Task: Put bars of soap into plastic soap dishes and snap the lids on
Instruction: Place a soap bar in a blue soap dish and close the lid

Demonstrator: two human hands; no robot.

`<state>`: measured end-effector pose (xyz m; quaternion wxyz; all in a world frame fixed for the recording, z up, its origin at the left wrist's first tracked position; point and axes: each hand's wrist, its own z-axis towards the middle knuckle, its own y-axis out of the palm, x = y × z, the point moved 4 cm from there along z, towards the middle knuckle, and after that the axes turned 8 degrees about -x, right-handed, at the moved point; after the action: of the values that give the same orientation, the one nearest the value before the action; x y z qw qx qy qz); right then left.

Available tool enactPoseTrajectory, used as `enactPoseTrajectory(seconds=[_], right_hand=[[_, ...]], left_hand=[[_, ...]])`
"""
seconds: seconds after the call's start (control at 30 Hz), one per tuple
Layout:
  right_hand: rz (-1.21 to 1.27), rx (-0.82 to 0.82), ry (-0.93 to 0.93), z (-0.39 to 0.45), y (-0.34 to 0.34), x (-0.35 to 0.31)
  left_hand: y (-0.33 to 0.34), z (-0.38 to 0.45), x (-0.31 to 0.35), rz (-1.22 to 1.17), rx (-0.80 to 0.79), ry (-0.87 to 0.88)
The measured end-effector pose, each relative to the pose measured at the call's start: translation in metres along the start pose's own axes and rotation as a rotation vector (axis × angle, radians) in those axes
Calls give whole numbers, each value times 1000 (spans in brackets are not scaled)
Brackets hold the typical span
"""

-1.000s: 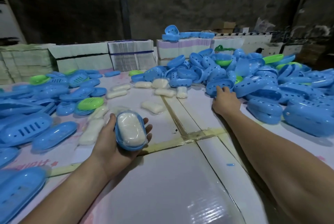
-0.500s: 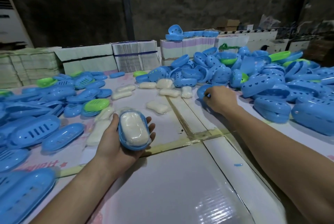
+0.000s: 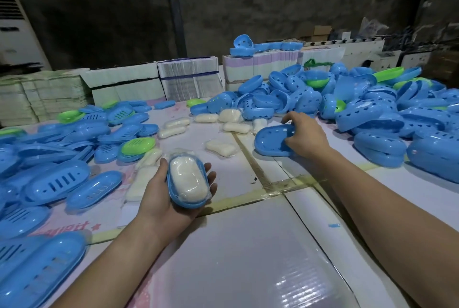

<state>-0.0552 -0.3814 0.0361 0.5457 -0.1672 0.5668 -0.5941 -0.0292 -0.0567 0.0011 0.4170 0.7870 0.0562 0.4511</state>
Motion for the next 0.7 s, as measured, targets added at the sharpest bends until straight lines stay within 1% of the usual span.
enactPoseTrajectory(seconds=[0.13, 0.23, 0.33, 0.4, 0.47, 0.57, 0.7], right_hand=[[40, 60, 37, -3, -2, -1], [-14, 110, 37, -8, -5, 0], [-80, 214, 17, -13, -13, -5], [-50, 273, -17, -17, -18, -12], [46, 302, -46, -23, -22, -24], [201, 258, -125, -38, -18, -52], [335, 110, -342, -70, -1, -108]], left_hand=[[0, 2, -4, 11, -2, -27], [-1, 3, -4, -5, 0, -34], [-1, 4, -5, -17, -3, -38], [-2, 5, -6, -22, -6, -41], [-2, 5, -6, -25, -4, -36], [-1, 6, -7, -14, 10, -14], [4, 6, -8, -28, 23, 29]])
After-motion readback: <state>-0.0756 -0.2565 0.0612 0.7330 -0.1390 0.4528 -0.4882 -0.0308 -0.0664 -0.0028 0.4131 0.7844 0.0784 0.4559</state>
